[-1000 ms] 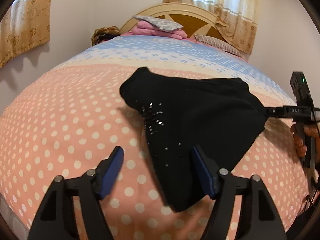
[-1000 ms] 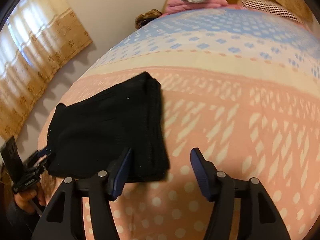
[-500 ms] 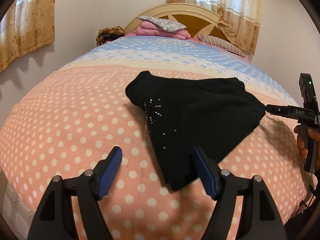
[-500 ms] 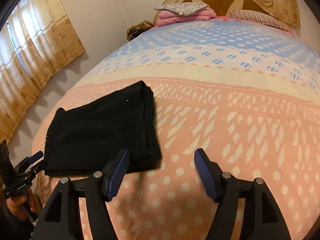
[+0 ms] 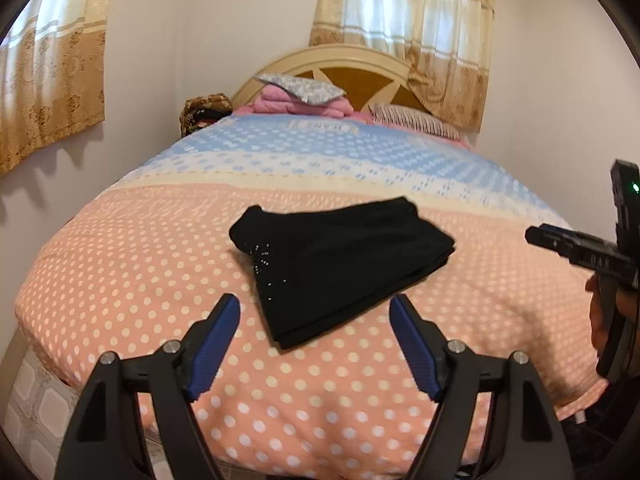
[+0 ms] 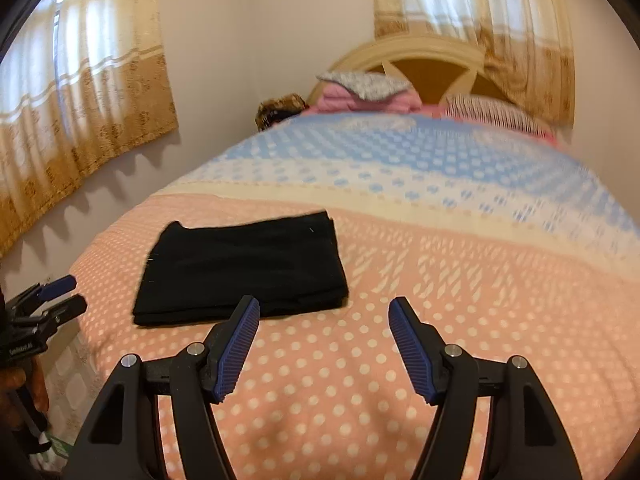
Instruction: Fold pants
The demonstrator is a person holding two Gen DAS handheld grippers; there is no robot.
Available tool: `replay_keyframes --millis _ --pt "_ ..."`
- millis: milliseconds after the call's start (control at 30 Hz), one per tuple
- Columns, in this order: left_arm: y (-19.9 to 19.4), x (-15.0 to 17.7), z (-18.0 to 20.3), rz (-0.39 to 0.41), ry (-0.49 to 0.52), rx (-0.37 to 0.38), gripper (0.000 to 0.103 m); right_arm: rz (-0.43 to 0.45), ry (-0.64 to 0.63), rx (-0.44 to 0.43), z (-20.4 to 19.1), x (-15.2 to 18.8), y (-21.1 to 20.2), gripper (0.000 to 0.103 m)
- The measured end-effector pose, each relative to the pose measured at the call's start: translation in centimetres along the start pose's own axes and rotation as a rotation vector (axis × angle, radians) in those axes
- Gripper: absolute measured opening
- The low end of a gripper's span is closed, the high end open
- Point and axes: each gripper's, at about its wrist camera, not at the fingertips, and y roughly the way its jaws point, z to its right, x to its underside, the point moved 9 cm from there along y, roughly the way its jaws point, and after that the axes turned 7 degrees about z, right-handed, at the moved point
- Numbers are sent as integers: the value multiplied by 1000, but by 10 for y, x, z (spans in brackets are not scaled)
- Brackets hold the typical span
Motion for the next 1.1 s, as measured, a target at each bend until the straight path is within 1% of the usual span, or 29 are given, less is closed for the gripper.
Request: replay_keyframes --millis 100,133,167,233,367,600,1100 --pt "-21 -11 4 69 -2 -14 100 73 -17 -1 -15 -12 -32 68" --pt "-27 -15 4 95 -5 -24 101 84 -19 -6 -19 -15 -37 68" --pt "-35 -21 5 126 -9 -23 101 98 -27 -15 -25 -18 -45 68" --pt "-42 -28 8 149 -3 -16 101 123 -38 -23 -36 -22 -59 68" --pt "-51 -38 13 190 16 -22 103 151 -63 -45 -51 -25 -74 68" --pt "-53 -39 13 194 10 -21 103 158 -78 -54 -60 -20 -84 69" --pt "-51 -35 16 182 28 -27 103 156 -68 -57 -56 -11 -94 69"
